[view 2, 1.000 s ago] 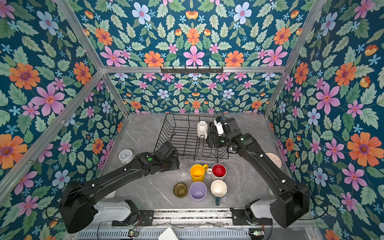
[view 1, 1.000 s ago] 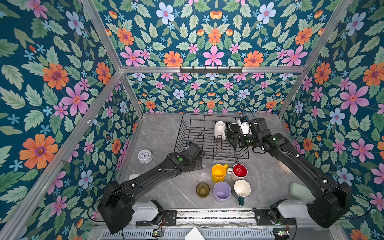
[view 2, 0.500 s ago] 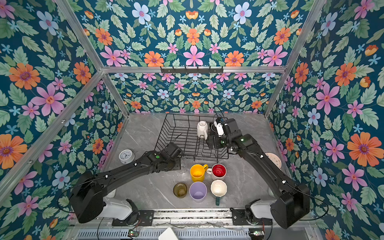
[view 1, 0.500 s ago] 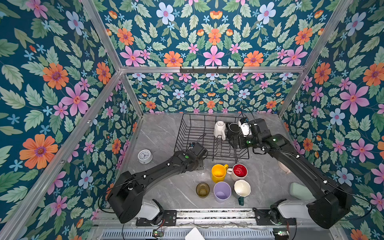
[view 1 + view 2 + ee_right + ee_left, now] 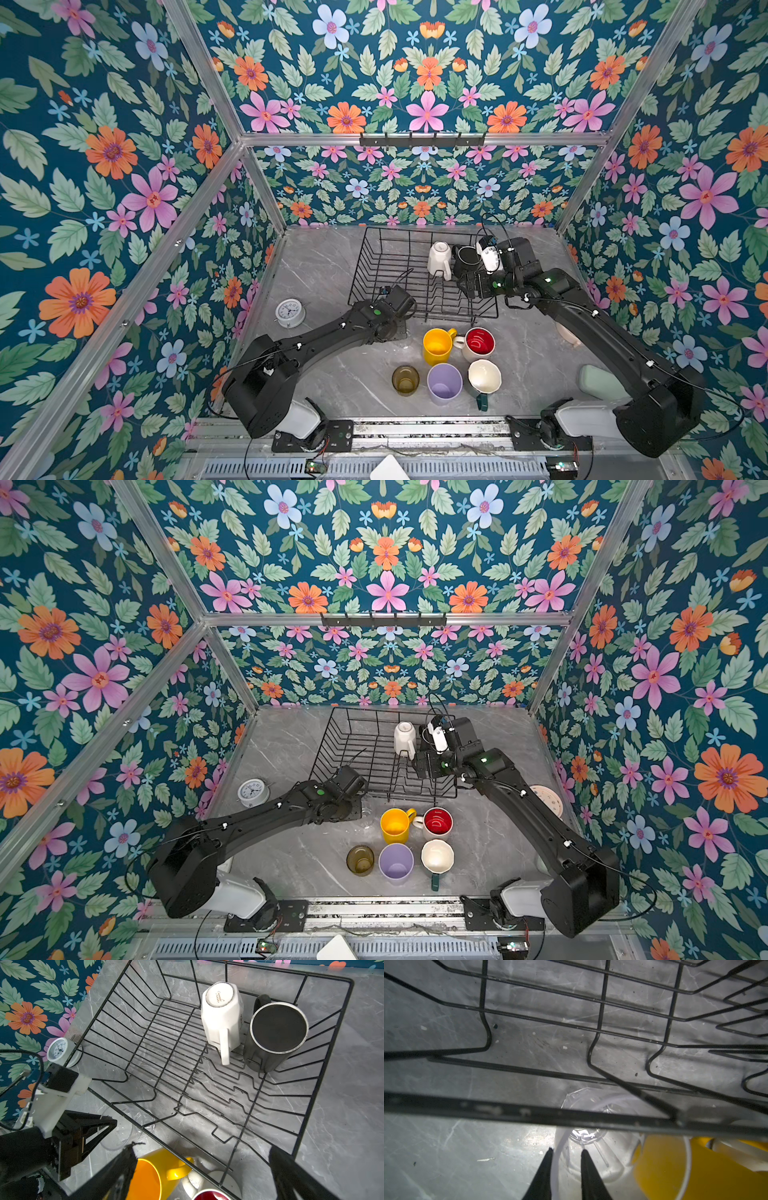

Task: Load the cups into the dish rack
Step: 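Lower the left gripper into the clear plastic cup and grasp its rim, then lift the clear cup with the left gripper toward the right gripper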

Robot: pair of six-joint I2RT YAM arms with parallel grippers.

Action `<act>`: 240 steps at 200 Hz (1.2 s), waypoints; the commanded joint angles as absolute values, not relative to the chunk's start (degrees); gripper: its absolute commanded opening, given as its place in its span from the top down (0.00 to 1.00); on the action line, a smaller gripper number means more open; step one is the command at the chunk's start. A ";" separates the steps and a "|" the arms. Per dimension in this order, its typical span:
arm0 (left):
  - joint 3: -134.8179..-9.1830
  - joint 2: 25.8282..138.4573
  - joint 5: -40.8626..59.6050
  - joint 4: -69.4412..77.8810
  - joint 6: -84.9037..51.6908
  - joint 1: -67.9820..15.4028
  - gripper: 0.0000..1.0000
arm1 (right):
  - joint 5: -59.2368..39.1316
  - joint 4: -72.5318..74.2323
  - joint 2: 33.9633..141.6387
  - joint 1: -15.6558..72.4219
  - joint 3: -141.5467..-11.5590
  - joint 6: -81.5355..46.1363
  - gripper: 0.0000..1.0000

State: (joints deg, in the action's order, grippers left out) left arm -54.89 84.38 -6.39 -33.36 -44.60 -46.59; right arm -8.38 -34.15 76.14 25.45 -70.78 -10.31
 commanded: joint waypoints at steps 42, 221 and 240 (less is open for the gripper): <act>-53.36 82.22 -6.94 -35.20 -44.61 -46.58 0.92 | -8.53 -32.45 76.37 25.44 -70.93 -10.01 0.01; -43.12 43.45 -2.42 -23.40 -43.76 -42.57 1.00 | -21.45 -26.38 74.51 25.40 -70.87 -14.71 0.01; -40.32 41.39 3.22 -16.18 -44.76 -40.70 1.00 | -26.90 -22.13 73.23 25.11 -70.04 -16.98 0.01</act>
State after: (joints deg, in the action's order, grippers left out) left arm -42.65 43.48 -3.95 -28.38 -44.60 -42.39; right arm -18.04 -29.50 74.54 25.43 -70.72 -13.50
